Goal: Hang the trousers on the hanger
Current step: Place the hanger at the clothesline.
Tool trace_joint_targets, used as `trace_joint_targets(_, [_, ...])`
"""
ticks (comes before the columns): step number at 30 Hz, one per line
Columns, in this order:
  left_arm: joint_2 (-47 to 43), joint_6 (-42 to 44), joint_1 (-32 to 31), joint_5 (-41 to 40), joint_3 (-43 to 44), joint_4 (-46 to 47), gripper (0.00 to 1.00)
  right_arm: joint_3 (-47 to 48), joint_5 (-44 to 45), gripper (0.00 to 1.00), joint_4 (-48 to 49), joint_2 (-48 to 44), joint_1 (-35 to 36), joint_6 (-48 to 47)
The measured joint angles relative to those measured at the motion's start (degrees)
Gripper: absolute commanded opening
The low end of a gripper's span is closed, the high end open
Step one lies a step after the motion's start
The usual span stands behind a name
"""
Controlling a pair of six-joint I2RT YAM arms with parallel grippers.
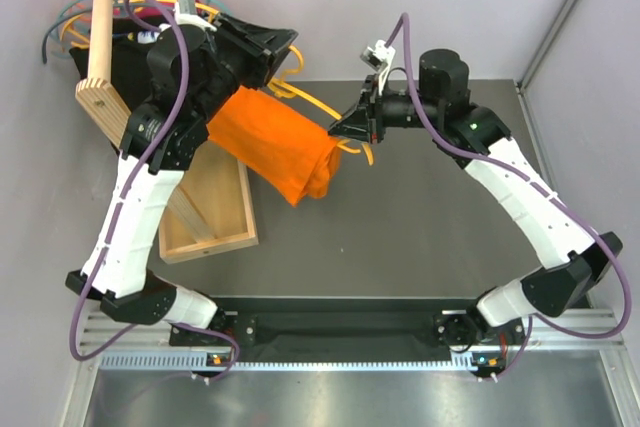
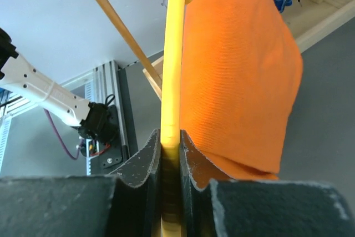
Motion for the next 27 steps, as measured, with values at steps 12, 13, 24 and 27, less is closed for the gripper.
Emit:
trace_joint_targets(12, [-9.94, 10.56, -0.57, 3.02, -7.48, 3.3, 0.98, -4.04, 0.15, 0.0, 0.37, -0.85, -1.79, 3.65])
trace_joint_targets(13, [-11.1, 11.52, -0.55, 3.19, -7.45, 3.34, 0.97, -4.63, 0.17, 0.0, -0.42, -0.85, -2.12, 3.93])
trace_joint_targets(24, [-19.28, 14.51, -0.55, 12.92, -13.38, 10.78, 0.93, -2.67, -2.78, 0.0, -2.08, 0.66, -4.33, 7.17])
trace_joint_targets(27, [-19.71, 14.69, -0.57, 14.1, -14.14, 17.16, 0.92, -1.53, -4.5, 0.0, 1.66, 1.33, -4.22, 10.08])
